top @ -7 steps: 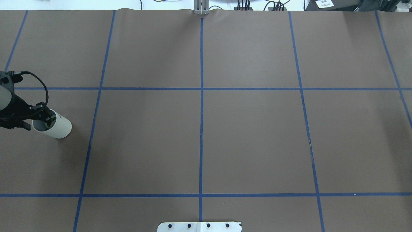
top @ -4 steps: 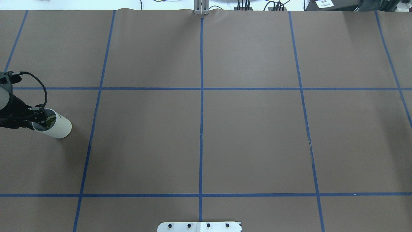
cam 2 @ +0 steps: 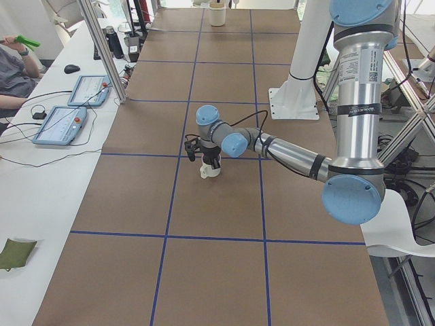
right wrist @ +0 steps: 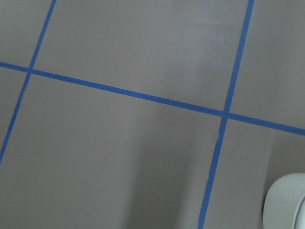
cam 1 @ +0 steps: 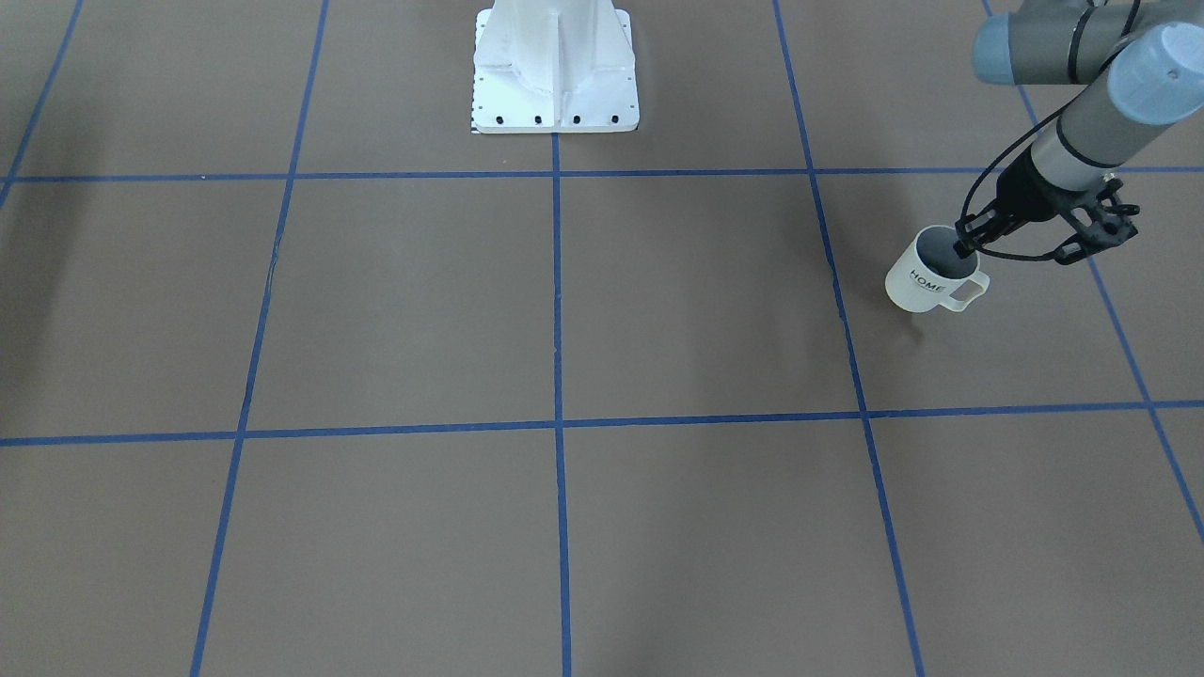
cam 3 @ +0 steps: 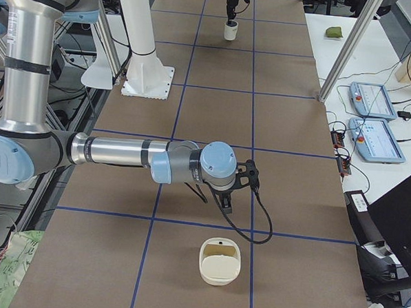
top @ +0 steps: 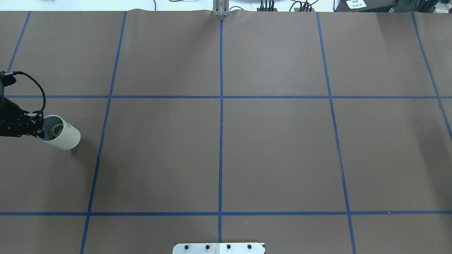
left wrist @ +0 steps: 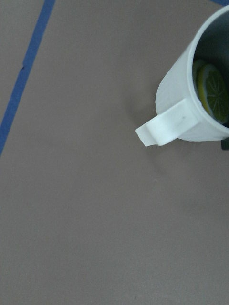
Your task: Left arm hands cup to right arm to dump lemon
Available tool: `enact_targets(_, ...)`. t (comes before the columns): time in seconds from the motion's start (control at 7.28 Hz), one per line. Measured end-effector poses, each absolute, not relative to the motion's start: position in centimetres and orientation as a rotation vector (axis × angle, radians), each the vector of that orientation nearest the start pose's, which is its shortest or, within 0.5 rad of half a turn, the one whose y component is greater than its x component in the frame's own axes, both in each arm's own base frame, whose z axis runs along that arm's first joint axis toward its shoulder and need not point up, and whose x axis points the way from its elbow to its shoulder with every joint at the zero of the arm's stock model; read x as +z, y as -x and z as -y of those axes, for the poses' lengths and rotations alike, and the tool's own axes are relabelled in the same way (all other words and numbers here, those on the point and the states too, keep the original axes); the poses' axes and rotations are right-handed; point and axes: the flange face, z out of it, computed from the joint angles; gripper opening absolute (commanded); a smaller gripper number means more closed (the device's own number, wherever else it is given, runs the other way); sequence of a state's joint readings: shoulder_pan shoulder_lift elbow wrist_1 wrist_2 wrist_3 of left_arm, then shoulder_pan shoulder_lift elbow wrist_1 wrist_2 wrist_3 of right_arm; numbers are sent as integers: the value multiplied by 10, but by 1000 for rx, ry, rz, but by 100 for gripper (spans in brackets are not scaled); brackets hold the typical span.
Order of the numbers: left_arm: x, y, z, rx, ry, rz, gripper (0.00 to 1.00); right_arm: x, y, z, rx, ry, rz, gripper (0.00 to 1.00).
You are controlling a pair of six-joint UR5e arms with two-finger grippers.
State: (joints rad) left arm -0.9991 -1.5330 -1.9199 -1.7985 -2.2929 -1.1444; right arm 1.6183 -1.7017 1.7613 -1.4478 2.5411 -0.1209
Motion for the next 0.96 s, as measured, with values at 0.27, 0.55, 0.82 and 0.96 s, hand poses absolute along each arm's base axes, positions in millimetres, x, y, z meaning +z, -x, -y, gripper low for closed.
enact_targets(0.27, 451, -177, 465, -392, 226, -919, 0, 590, -72, 442, -140, -250, 957, 98)
enact_targets(0.55, 396, -197, 524, -445, 258, -904, 0, 563, -64, 466, -166, -285, 966, 98)
enact_targets(0.82, 352, -229, 588, -533, 305, -889, 0, 493, -31, 521, -243, -356, 962, 98)
enact_targets(0.96, 333, -244, 617, -591, 335, -882, 0, 457, -9, 544, -278, -389, 952, 98)
